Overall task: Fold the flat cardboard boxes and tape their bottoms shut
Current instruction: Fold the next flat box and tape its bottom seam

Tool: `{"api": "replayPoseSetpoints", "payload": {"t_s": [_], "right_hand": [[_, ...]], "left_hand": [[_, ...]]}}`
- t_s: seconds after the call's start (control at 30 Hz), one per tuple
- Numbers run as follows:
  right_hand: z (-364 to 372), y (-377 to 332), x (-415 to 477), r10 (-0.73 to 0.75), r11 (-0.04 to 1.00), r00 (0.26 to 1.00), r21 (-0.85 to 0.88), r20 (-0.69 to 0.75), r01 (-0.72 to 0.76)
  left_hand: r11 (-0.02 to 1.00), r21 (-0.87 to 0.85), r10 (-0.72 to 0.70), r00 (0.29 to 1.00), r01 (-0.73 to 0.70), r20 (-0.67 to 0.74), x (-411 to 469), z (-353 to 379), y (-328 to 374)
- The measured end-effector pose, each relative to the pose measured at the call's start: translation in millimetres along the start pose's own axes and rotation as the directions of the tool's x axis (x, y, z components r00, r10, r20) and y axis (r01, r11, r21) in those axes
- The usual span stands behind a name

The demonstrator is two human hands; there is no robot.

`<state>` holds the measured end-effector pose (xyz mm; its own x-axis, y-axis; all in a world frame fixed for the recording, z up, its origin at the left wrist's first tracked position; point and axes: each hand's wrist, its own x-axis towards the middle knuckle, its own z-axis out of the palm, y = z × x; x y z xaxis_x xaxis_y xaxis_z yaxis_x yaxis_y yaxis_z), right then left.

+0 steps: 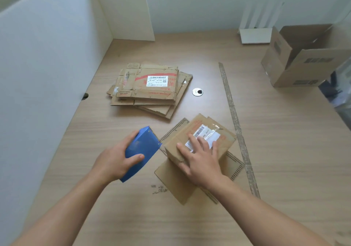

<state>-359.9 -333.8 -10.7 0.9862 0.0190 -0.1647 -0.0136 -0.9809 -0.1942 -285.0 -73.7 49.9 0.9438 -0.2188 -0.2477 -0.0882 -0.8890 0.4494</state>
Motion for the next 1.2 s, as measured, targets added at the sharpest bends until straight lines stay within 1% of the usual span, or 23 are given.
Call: {"api": "replayPoseSetpoints", "payload": {"t_s": [0.1, 0.13, 0.2, 0.3, 0.4, 0.47, 0.53, 0.6, 0.7, 0.77, 0.87, 1.0, 1.07, 1.1, 1.13, 1.17, 1.2], "right_hand": [[-2.5, 8.4, 2.4, -0.174, 0.985, 0.979, 0.003, 0.101, 0.175], [-3.4, 11.6, 2.2, -0.213, 0.976, 0.968, -0.013, 0.128, 0.217], [-3.1, 16.5, 0.5, -0.255, 0.963, 0.959, -0.056, 0.126, 0.264], [1.6, 20.2, -6.4, -0.263, 0.962, 0.964, -0.068, 0.029, 0.264], [3.0, 20.2, -12.6, -0.238, 0.971, 0.971, -0.018, -0.031, 0.238], [4.2, 17.4, -14.2, -0.248, 0.969, 0.960, -0.046, -0.133, 0.244], [5.1, 15.7, -14.6, -0.279, 0.960, 0.930, -0.110, -0.240, 0.259], [6.8, 20.9, -12.7, -0.313, 0.949, 0.914, -0.131, -0.258, 0.288], [5.5, 31.8, -8.3, -0.317, 0.947, 0.942, -0.092, -0.111, 0.308], [6.0, 36.4, -5.7, -0.312, 0.948, 0.950, -0.077, -0.024, 0.309], [6.4, 38.4, -4.9, -0.314, 0.946, 0.949, -0.075, 0.027, 0.315], [3.1, 40.2, -6.7, -0.329, 0.937, 0.943, -0.109, 0.045, 0.332], [-1.7, 39.4, -6.6, -0.324, 0.938, 0.942, -0.101, 0.084, 0.332], [-5.7, 38.4, -6.0, -0.324, 0.939, 0.940, -0.085, 0.102, 0.333], [-11.1, 37.6, -5.0, -0.324, 0.944, 0.941, -0.031, 0.099, 0.329], [-17.8, 36.9, -4.3, -0.314, 0.947, 0.948, 0.088, 0.057, 0.309], [-26.4, 35.9, -4.2, -0.282, 0.925, 0.959, 0.259, -0.017, 0.277]], "left_hand": [[0.992, 0.047, 0.120, 0.991, -0.118, -0.053, -7.4, -5.0, 4.3], [0.985, 0.077, 0.162, 0.984, -0.157, -0.076, -9.5, -6.5, 4.7], [0.968, 0.127, 0.232, 0.965, -0.217, -0.125, -13.0, -9.6, 4.9], [0.941, 0.192, 0.314, 0.932, -0.279, -0.183, -17.4, -12.0, 3.8], [0.858, 0.302, 0.488, 0.844, -0.416, -0.224, -22.1, -11.2, 3.6], [0.800, 0.350, 0.572, 0.795, -0.487, -0.202, -22.6, -10.1, 2.9], [0.769, 0.374, 0.607, 0.775, -0.518, -0.175, -22.6, -8.4, 0.1], [0.746, 0.401, 0.626, 0.766, -0.531, -0.150, -23.1, -8.2, -2.5], [0.720, 0.427, 0.650, 0.747, -0.547, -0.140, -23.2, -8.9, -5.4], [0.695, 0.446, 0.680, 0.717, -0.565, -0.151, -23.3, -9.3, -5.1], [0.646, 0.482, 0.729, 0.667, -0.592, -0.156, -23.8, -8.7, -4.7], [0.615, 0.500, 0.755, 0.637, -0.610, -0.153, -24.9, -9.4, -2.4], [0.595, 0.501, 0.773, 0.618, -0.628, -0.144, -25.7, -9.3, -0.7], [0.589, 0.498, 0.780, 0.608, -0.636, -0.145, -25.6, -9.3, 0.1], [0.583, 0.496, 0.788, 0.598, -0.644, -0.150, -25.3, -9.0, 0.7], [0.576, 0.495, 0.795, 0.587, -0.650, -0.154, -25.1, -8.6, 2.0], [0.569, 0.496, 0.802, 0.576, -0.656, -0.157, -25.0, -8.3, 3.8]]}}
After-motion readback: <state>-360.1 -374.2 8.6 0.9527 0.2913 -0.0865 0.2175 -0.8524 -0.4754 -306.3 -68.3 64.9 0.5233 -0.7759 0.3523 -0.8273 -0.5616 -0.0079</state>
